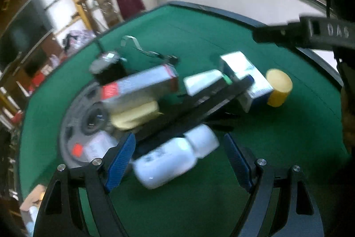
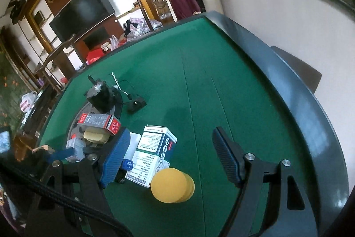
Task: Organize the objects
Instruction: 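Grasp a white pill bottle with the left gripper while the right gripper grasps the yellow round sponge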
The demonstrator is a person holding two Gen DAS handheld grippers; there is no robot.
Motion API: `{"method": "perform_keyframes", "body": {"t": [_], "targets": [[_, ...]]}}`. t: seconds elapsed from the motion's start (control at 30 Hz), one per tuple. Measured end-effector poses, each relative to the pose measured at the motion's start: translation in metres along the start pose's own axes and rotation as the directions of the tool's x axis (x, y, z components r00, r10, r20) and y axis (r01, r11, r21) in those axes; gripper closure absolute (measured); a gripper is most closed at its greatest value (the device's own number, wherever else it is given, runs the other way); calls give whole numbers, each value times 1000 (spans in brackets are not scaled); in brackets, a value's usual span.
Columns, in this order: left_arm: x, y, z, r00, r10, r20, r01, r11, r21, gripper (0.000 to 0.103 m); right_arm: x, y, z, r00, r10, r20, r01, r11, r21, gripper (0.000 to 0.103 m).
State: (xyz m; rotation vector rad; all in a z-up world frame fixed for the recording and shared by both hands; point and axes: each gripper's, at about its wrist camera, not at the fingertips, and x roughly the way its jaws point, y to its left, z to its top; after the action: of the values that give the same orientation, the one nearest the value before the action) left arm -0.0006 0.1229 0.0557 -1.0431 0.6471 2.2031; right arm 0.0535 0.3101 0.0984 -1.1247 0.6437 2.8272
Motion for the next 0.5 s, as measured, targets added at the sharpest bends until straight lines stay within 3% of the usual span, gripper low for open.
{"method": "perform_keyframes", "body": {"t": [0.03,0.1,0.13,0.17,0.23,0.43,0.5], "targets": [[2,-4,-2,1000,-9,-12,9,1000,8,27,0,-1,0,1000,3,-3,-3,1000,4,27],[4,-13,-8,1000,5,-18,-4,1000,29,43,0,-2,0,1000,5,-8,-5,1000,7,27],[1,-14,-10,1000,-3,-19,3,1000,23,62,-1,-2,0,1000,7,-9,-7,1000,9,27],[-1,-13,-13,999,-38,-26,38,999,2,74,-1,-2,0,1000,7,-9,-7,1000,10,27],[-7,-10,-19,993,-115,-36,113,992,-54,74,0,-2,0,1000,11,-11,-11,1000,14,27],[-17,-18,-21,995,-103,-14,102,993,-59,73,1,-3,0,999,23,-22,-23,1000,18,27],[-13,-24,-17,998,-65,-18,63,996,-62,72,2,-2,-1,999,31,-34,-30,1000,7,27]]}}
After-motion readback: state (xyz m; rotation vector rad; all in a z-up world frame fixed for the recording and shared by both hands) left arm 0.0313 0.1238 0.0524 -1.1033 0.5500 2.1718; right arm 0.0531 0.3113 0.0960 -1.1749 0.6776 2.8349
